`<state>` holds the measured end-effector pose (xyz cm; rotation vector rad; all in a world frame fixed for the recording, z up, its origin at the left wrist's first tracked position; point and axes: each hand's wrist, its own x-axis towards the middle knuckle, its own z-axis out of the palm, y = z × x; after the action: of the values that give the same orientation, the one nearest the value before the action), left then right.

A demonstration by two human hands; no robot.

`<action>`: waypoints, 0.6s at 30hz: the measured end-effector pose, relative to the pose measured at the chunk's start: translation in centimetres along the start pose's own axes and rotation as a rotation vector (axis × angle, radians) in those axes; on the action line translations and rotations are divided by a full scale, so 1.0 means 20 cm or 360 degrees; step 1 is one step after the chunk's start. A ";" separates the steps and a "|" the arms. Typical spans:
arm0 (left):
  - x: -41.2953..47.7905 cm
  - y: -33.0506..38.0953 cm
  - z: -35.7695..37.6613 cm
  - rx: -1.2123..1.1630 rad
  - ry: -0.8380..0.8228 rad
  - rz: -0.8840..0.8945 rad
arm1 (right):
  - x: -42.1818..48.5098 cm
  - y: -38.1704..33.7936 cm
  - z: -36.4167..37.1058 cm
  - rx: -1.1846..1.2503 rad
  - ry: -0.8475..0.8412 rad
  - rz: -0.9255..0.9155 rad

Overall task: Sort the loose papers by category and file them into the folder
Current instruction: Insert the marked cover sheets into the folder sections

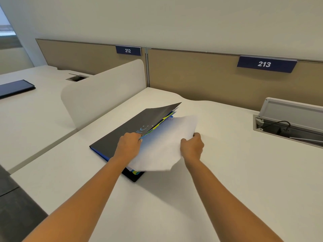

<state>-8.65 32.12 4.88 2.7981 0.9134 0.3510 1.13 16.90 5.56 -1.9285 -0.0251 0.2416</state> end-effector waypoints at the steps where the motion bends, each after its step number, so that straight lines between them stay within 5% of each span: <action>1: 0.00 0.00 0.01 0.0000 0.0010 0.0004 | -0.01 0.01 0.03 0.0053 0.0002 0.0013; 13: 0.00 0.00 0.01 0.0218 0.0031 0.0076 | -0.01 -0.04 0.10 -0.0014 0.0206 -0.0205; 18: -0.01 0.01 0.01 0.0176 0.0016 0.0055 | -0.06 -0.02 0.20 0.0248 0.0043 0.0013</action>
<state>-8.67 31.76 4.65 2.9181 0.9139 0.3296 -0.72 20.48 4.79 -1.7771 0.0190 0.2168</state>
